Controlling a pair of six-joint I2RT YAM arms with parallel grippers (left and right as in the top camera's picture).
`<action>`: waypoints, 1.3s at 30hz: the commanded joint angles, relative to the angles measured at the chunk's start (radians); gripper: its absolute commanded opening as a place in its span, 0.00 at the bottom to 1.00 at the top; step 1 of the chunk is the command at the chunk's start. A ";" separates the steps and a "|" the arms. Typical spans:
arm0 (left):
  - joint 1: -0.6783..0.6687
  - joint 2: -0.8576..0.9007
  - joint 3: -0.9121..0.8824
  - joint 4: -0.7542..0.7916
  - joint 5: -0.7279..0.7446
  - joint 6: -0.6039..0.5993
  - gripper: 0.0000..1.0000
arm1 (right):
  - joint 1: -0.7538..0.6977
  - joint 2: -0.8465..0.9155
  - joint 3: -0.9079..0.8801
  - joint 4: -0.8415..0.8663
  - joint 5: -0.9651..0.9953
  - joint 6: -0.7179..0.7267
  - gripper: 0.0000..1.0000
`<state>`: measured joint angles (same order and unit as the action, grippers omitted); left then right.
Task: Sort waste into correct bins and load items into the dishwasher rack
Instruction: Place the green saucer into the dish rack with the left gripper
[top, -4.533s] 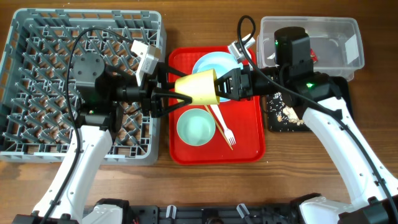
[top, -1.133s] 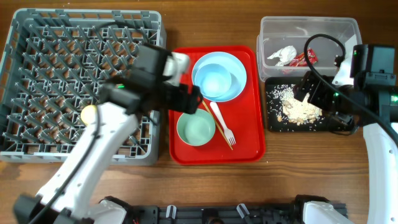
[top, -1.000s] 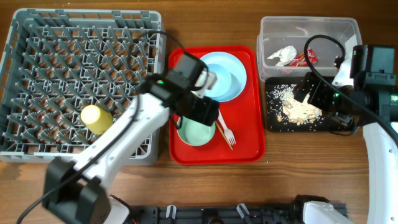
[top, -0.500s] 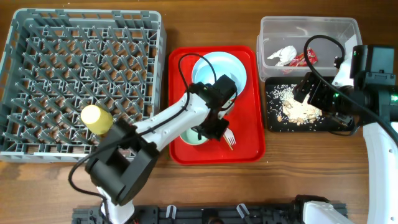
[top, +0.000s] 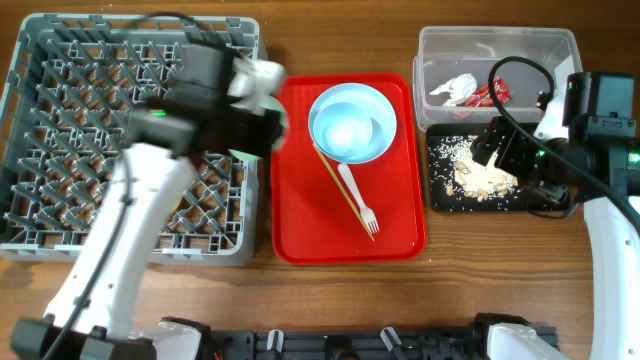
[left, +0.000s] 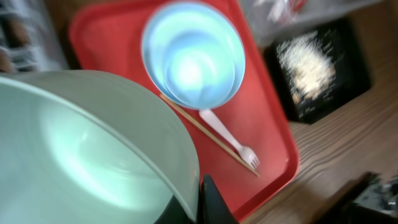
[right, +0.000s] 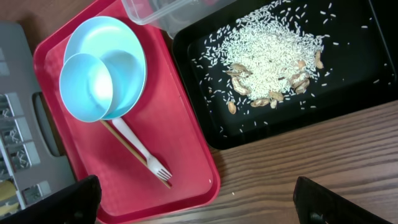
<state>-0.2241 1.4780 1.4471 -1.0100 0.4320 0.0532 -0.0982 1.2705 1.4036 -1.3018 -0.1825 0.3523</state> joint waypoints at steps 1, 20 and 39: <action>0.219 0.033 0.002 -0.039 0.360 0.231 0.04 | -0.004 0.002 0.011 -0.001 0.002 -0.015 1.00; 0.552 0.451 0.002 0.076 0.900 0.336 0.04 | -0.004 0.002 0.010 -0.005 0.002 -0.016 1.00; 0.827 0.464 0.003 -0.063 0.680 0.271 1.00 | -0.004 0.002 0.010 -0.023 0.002 -0.019 1.00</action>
<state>0.5720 1.9472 1.4464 -1.0740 1.1145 0.3538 -0.0982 1.2705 1.4036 -1.3235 -0.1825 0.3462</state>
